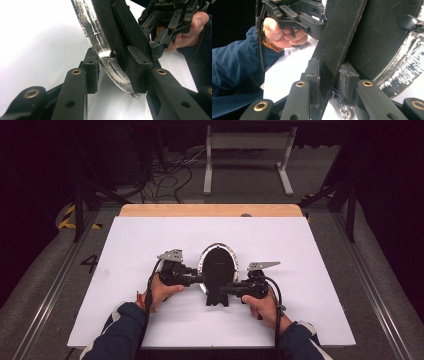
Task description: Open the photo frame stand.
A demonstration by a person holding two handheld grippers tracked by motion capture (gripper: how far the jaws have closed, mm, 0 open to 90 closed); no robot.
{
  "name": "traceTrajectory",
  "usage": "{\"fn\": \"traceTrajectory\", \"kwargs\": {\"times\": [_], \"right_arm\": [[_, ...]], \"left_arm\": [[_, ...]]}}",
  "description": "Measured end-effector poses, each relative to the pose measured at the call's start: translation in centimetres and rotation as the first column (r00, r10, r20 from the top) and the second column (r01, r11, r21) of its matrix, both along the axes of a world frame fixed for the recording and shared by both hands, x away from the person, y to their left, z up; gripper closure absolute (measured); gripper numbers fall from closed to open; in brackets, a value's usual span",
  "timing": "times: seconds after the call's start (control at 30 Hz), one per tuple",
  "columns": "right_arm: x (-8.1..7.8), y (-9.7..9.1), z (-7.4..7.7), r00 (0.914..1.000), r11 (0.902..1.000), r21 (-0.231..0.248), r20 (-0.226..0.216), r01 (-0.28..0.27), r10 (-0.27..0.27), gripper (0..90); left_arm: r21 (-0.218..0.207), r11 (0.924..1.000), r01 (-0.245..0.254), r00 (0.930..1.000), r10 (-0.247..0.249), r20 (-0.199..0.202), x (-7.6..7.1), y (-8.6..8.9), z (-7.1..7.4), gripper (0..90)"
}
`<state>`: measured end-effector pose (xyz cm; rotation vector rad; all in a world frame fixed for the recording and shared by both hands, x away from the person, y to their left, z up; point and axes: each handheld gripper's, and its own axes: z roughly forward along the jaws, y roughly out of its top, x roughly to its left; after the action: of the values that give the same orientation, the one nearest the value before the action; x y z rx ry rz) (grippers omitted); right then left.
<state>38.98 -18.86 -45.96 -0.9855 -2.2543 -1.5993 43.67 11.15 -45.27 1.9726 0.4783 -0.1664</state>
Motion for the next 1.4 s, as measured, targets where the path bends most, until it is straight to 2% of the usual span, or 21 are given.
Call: {"fn": "traceTrajectory", "kwargs": {"times": [0.03,0.07,0.17,0.37,0.5,0.67,0.9,1.1,1.13,1.17,1.2,1.27,1.4], "right_arm": [[0.0,0.0,0.0,1.0000,1.0000,0.000,0.000,0.000,0.000,73.4],[-0.1,0.1,0.1,1.0000,1.0000,-0.006,0.004,0.001,-0.001,73.3],[-0.1,0.0,0.1,1.0000,0.9999,-0.010,0.005,0.002,-0.002,73.3],[-0.3,0.1,0.4,0.9999,0.9997,-0.024,0.017,0.002,-0.001,73.6],[-0.4,0.0,0.7,0.9997,0.9998,-0.021,0.022,0.002,-0.001,73.8],[-0.5,0.0,1.0,0.9996,0.9999,-0.017,0.027,0.004,-0.004,73.7],[-0.6,-0.1,1.5,0.9992,0.9998,-0.018,0.041,0.004,-0.004,73.8],[-0.7,0.0,1.8,0.9990,0.9996,-0.028,0.044,0.006,-0.005,73.9],[-0.7,0.0,1.9,0.9990,0.9996,-0.026,0.045,0.005,-0.004,73.8],[-0.7,0.0,2.0,0.9988,0.9996,-0.028,0.050,0.005,-0.003,73.8],[-0.7,0.0,2.1,0.9988,0.9997,-0.025,0.048,0.005,-0.004,73.8],[-0.7,-0.1,2.1,0.9988,0.9997,-0.025,0.049,0.006,-0.005,73.8],[-0.5,0.0,2.6,0.9987,0.9992,-0.039,0.051,0.006,-0.004,73.8]], "left_arm": [[0.000,1.0000,0.000,1.0000,0.000,0.000,0.0,0.0,0.0,63.5],[0.025,0.9997,-0.003,0.9999,0.002,0.014,-0.2,-0.3,0.1,62.2],[0.041,0.9991,-0.010,0.9993,0.008,0.037,-0.4,-0.4,0.4,61.7],[0.060,0.9979,-0.024,0.9974,0.020,0.069,-0.9,-0.6,0.8,61.8],[0.076,0.9961,-0.045,0.9931,0.036,0.112,-1.2,-0.7,1.2,61.9],[0.077,0.9944,-0.072,0.9892,0.062,0.133,-1.5,-0.9,1.3,62.2],[0.085,0.9903,-0.110,0.9731,0.090,0.212,-2.0,-1.2,1.7,63.0],[0.083,0.9874,-0.134,0.9669,0.112,0.229,-2.2,-1.3,1.8,63.3],[0.084,0.9871,-0.137,0.9647,0.113,0.238,-2.1,-1.3,1.8,63.5],[0.082,0.9847,-0.154,0.9594,0.129,0.251,-2.2,-1.4,1.9,64.2],[0.082,0.9847,-0.154,0.9594,0.129,0.251,-2.2,-1.4,1.9,64.2],[0.083,0.9818,-0.171,0.9519,0.142,0.271,-2.4,-1.5,2.0,64.3],[0.069,0.9773,-0.200,0.9426,0.173,0.286,-2.4,-1.6,2.1,67.3]]}}
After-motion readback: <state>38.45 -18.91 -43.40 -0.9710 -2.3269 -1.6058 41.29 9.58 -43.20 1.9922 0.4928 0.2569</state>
